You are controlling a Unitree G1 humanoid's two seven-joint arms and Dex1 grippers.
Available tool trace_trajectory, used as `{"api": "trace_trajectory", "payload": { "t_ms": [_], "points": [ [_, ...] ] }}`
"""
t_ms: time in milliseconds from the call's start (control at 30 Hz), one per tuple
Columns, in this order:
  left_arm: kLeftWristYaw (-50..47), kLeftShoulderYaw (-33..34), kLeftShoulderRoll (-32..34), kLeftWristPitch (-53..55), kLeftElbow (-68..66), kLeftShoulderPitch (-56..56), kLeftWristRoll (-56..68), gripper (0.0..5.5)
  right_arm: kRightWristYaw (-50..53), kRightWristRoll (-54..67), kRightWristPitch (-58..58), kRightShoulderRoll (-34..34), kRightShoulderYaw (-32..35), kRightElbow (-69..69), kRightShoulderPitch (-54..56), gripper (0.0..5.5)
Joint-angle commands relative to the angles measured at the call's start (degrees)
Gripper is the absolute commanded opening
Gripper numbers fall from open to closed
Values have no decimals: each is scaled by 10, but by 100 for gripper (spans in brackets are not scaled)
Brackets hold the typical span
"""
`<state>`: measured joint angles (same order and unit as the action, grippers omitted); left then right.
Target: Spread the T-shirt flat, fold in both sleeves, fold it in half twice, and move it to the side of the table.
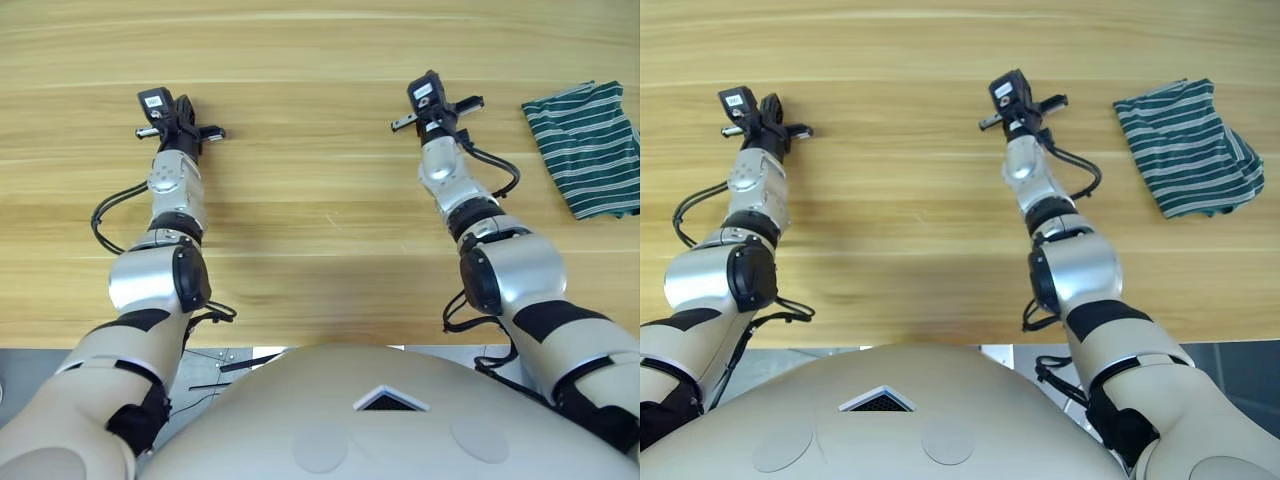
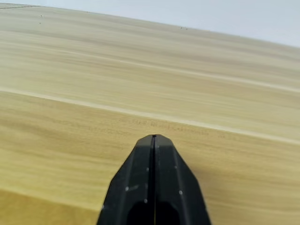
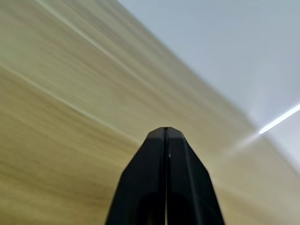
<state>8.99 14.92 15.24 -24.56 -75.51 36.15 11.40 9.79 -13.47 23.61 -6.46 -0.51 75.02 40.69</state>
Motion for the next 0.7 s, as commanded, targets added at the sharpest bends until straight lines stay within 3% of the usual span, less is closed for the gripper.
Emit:
{"api": "trace_trajectory", "payload": {
  "t_ms": [33,267,700],
  "points": [
    [-28,16,-4,52,-19,20,-10,0,-298,260,-73,-2,221,4,31,2],
    [-42,13,-11,69,-22,46,-42,0,-222,215,-90,-25,202,21,42,2],
    [-40,35,-11,106,-23,67,-60,0,-131,203,-126,-50,227,24,54,2]
  ]
}}
